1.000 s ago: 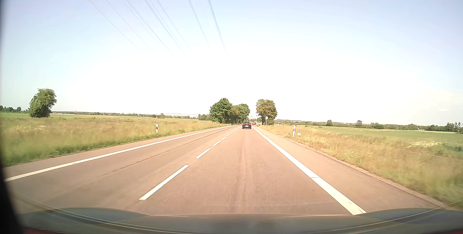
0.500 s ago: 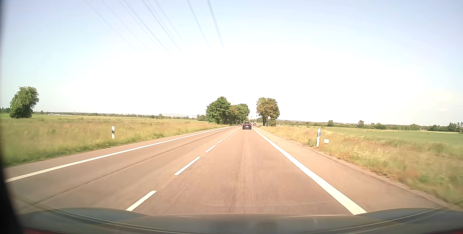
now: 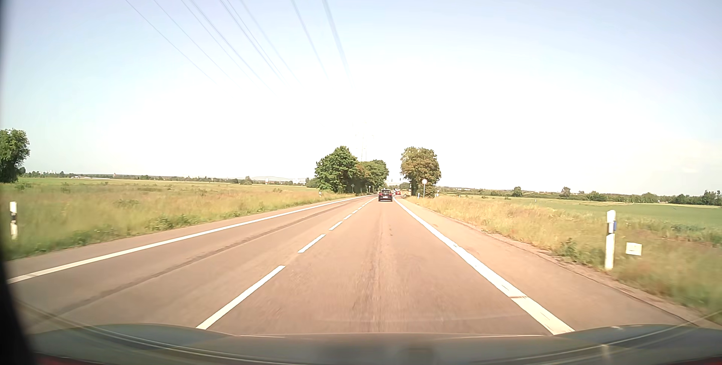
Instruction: Follow the waypoints while adhering to traffic rules and regulations
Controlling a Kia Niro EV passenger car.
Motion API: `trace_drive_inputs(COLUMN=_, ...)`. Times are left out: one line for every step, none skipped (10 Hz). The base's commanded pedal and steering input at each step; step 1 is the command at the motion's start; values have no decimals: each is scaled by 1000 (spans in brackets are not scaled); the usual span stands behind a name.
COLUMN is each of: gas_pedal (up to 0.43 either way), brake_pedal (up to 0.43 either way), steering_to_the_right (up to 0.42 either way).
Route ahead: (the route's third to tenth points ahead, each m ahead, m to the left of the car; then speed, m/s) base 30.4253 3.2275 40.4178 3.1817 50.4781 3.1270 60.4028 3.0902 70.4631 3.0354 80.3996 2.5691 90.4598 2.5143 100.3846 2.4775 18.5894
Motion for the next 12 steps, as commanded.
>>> trace_drive_inputs(gas_pedal=87, brake_pedal=30, steering_to_the_right=1)
trace_drive_inputs(gas_pedal=87, brake_pedal=30, steering_to_the_right=1)
trace_drive_inputs(gas_pedal=87, brake_pedal=30, steering_to_the_right=1)
trace_drive_inputs(gas_pedal=87, brake_pedal=30, steering_to_the_right=1)
trace_drive_inputs(gas_pedal=87, brake_pedal=30, steering_to_the_right=1)
trace_drive_inputs(gas_pedal=87, brake_pedal=30, steering_to_the_right=2)
trace_drive_inputs(gas_pedal=87, brake_pedal=30, steering_to_the_right=2)
trace_drive_inputs(gas_pedal=87, brake_pedal=30, steering_to_the_right=2)
trace_drive_inputs(gas_pedal=87, brake_pedal=30, steering_to_the_right=2)
trace_drive_inputs(gas_pedal=87, brake_pedal=30, steering_to_the_right=1)
trace_drive_inputs(gas_pedal=87, brake_pedal=30, steering_to_the_right=1)
trace_drive_inputs(gas_pedal=87, brake_pedal=30, steering_to_the_right=1)
